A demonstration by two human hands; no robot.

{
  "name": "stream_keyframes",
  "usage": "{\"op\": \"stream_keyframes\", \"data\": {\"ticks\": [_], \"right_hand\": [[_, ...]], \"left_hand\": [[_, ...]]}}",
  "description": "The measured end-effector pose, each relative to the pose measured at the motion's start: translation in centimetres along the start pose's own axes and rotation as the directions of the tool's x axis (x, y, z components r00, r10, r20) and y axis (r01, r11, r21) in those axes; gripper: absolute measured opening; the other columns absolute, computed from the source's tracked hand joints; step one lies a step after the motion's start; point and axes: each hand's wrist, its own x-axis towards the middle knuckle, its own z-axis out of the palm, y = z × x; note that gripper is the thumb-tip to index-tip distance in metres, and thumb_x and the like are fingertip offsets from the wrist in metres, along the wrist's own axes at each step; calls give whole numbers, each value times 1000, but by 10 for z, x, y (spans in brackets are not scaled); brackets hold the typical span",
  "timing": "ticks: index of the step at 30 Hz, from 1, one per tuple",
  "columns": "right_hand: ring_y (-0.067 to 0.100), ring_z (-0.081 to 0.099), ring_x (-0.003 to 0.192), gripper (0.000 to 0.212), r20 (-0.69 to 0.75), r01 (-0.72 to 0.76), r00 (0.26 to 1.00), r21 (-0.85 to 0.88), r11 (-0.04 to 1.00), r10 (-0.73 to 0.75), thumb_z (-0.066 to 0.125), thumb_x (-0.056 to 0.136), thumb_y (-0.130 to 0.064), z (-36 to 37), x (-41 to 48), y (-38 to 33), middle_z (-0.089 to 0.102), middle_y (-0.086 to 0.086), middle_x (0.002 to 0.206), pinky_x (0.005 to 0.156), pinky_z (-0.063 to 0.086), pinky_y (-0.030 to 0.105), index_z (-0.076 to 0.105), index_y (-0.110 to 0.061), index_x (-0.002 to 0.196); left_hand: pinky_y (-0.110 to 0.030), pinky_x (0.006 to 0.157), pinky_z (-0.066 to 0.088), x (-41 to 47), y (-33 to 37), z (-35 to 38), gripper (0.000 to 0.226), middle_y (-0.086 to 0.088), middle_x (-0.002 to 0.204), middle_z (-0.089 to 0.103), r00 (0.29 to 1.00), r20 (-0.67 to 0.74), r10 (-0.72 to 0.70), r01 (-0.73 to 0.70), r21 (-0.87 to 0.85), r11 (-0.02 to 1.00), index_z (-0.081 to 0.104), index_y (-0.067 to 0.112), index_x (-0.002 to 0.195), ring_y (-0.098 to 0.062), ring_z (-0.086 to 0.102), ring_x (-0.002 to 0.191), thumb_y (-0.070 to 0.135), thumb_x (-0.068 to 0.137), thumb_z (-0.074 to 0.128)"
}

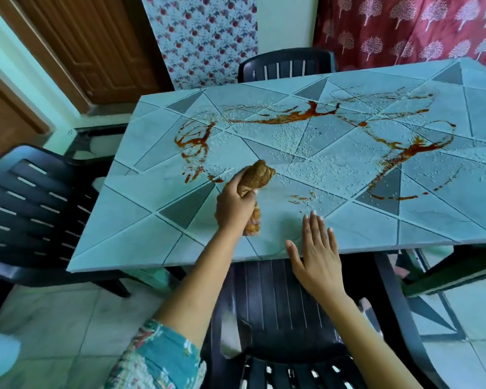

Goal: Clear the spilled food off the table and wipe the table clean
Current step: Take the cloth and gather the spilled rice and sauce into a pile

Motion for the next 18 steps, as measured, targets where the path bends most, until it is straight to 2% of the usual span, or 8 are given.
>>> {"op": "stream_keyframes", "data": {"ticks": [3, 7, 9, 11, 12, 15, 16, 18], "right_hand": [[21, 6, 142, 83, -15, 59, 998, 33, 998, -58, 0, 90, -62, 14, 14, -39, 13, 7, 154, 113, -7, 27, 22, -6, 147], [20, 10, 140, 87, -42, 90, 995, 43, 995, -88, -2, 89, -64, 36, 40, -96, 23, 12, 153, 112, -3, 27, 29, -4, 145], [18, 5, 140, 93, -39, 79, 996, 43, 996, -77, -5, 86, -68, 48, 48, -121, 17, 11, 154, 111, -6, 26, 24, -4, 146], [16, 0, 143, 95, 23, 31, 999, 25, 999, -32, -6, 81, -70, 61, 53, -140, 8, 9, 156, 111, -10, 25, 16, -6, 148], [19, 4, 144, 95, 31, 2, 1000, -5, 1000, -2, -6, 81, -69, 65, 55, -146, 9, 9, 156, 111, -9, 26, 17, -5, 148], [31, 35, 135, 88, 93, -86, 991, -103, 991, 96, 2, 92, -62, 67, 55, -157, 35, 18, 147, 112, 2, 31, 40, 2, 138], [30, 35, 135, 86, 94, -103, 989, -119, 988, 114, 4, 92, -61, 67, 54, -159, 35, 18, 146, 112, 0, 29, 40, 2, 138], [24, 19, 140, 88, 70, -89, 993, -139, 986, 99, 0, 90, -64, 67, 53, -159, 23, 12, 151, 111, -9, 24, 29, -1, 143]], "left_hand": [[-39, 86, 52, 35, -34, -68, 48, -4, 115, 66, 991, -130, -9, 16, 57, 998, 57, 36, 124, -28, 61, 104, 21, 79, 67], [-47, 79, 55, 84, -82, -149, 47, -3, 110, 67, 968, -245, -62, 85, 85, 993, 56, 42, 118, -32, 63, 97, 26, 75, 62], [-42, 78, 55, 107, -100, -178, 47, -1, 107, 67, 967, -237, -91, 124, 130, 984, 54, 45, 118, -31, 64, 91, 26, 75, 59], [-31, 72, 51, 126, -114, -196, 44, -1, 102, 67, 972, -217, -86, 139, 243, 960, 56, 40, 120, -30, 63, 83, 19, 81, 57], [-30, 70, 50, 131, -117, -201, 44, 0, 100, 65, 976, -202, -79, 137, 295, 946, 55, 39, 120, -29, 63, 80, 17, 83, 55], [-40, 84, 49, 144, -131, -196, 51, -6, 120, 60, 987, -151, -53, 108, 387, 916, 51, 39, 127, -34, 60, 101, 15, 82, 53], [-44, 90, 45, 147, -134, -187, 54, -5, 127, 56, 990, -133, -48, 97, 396, 913, 48, 37, 131, -34, 57, 107, 14, 82, 53], [-55, 97, 38, 144, -128, -164, 59, -2, 135, 49, 995, -89, -51, 82, 396, 914, 43, 40, 134, -34, 55, 109, 16, 81, 52]]}}
